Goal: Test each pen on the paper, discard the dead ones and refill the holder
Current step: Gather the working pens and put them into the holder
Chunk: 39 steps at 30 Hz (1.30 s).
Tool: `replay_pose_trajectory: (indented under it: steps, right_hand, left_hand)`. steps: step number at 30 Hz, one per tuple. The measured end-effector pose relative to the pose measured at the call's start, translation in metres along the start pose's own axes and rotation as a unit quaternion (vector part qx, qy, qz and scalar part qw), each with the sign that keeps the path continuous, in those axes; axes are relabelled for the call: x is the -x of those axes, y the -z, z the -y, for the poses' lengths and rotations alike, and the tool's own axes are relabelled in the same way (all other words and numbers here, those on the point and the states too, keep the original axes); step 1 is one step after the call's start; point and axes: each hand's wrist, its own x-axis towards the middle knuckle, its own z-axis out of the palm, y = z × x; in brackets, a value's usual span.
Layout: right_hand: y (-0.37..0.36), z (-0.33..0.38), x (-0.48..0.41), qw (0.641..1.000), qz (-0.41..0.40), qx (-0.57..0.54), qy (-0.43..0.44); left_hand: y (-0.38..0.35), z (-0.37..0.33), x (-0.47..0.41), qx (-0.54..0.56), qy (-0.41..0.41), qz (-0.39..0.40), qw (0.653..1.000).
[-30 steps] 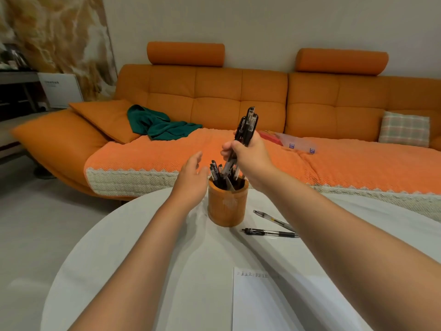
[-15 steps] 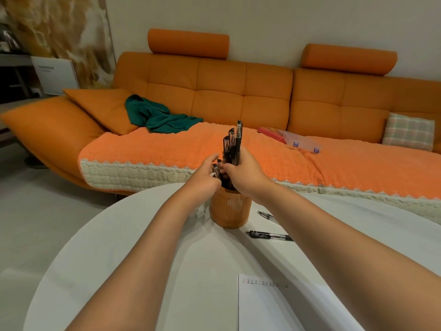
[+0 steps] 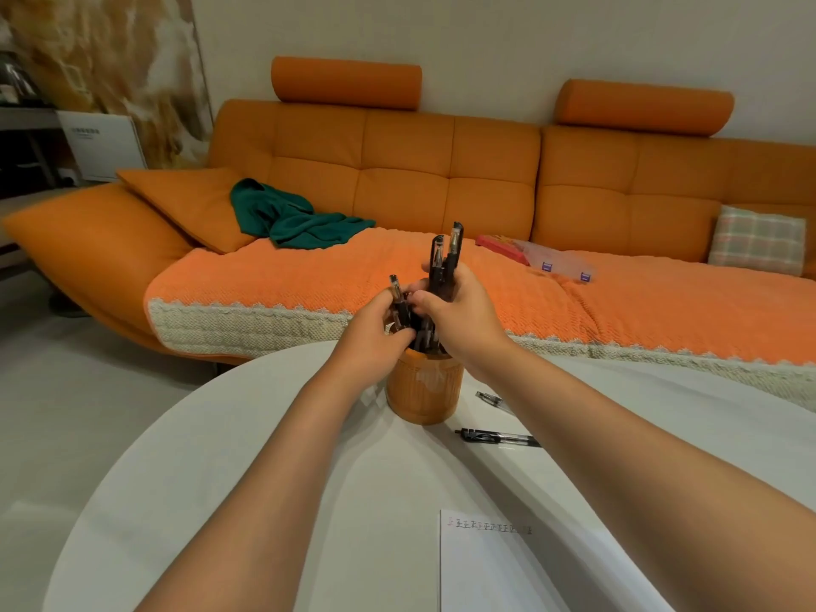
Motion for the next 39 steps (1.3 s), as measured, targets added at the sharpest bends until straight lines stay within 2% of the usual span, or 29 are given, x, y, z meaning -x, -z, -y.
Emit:
replay_pose_trajectory:
  steps: [6, 11, 15, 18, 20, 23, 28, 31, 34, 36, 39]
  right_hand:
    - [-0.005, -0.005, 0.009, 0.998, 0.058, 0.037, -0.004]
    - [0.006, -0.002, 0.010, 0.994, 0.075, 0.074, 0.012]
    - [0.015, 0.000, 0.009, 0.992, 0.067, 0.110, 0.016]
    - [0.016, 0.000, 0.009, 0.988, 0.067, 0.135, 0.021]
    - [0.014, 0.000, 0.010, 0.985, 0.072, 0.154, 0.038]
    - [0.013, 0.002, 0.009, 0.987, 0.075, 0.142, 0.021]
    - [0.020, 0.009, 0.004, 0.996, -0.005, 0.085, -0.001]
    - [0.021, 0.011, 0.001, 0.999, -0.014, 0.036, 0.004]
    - [0.017, 0.005, 0.001, 0.993, 0.009, 0.114, 0.024]
    - [0.016, 0.001, 0.003, 0.985, 0.030, 0.171, 0.012]
    - [0.017, -0.001, 0.006, 0.966, 0.072, 0.250, 0.002]
  left_hand:
    - [0.004, 0.002, -0.003, 0.030, 0.015, 0.022, 0.999]
    - [0.004, -0.005, -0.005, 0.074, 0.049, 0.001, 0.996]
    - [0.003, -0.017, -0.002, 0.061, 0.035, 0.029, 0.997]
    - [0.003, -0.020, -0.001, 0.127, 0.028, 0.045, 0.991]
    - [0.003, -0.023, 0.000, 0.129, 0.010, 0.036, 0.991]
    - [0.004, -0.024, -0.001, 0.046, -0.009, -0.006, 0.999]
    - [0.003, -0.013, -0.008, 0.008, 0.007, -0.045, 0.999]
    - [0.004, -0.007, -0.008, 0.011, 0.011, -0.038, 0.999]
    - [0.004, -0.009, -0.007, 0.041, 0.001, -0.026, 0.999]
    - [0.004, -0.016, -0.006, 0.038, 0.018, -0.024, 0.999]
    - [0.003, -0.019, -0.006, 0.088, 0.056, 0.001, 0.995]
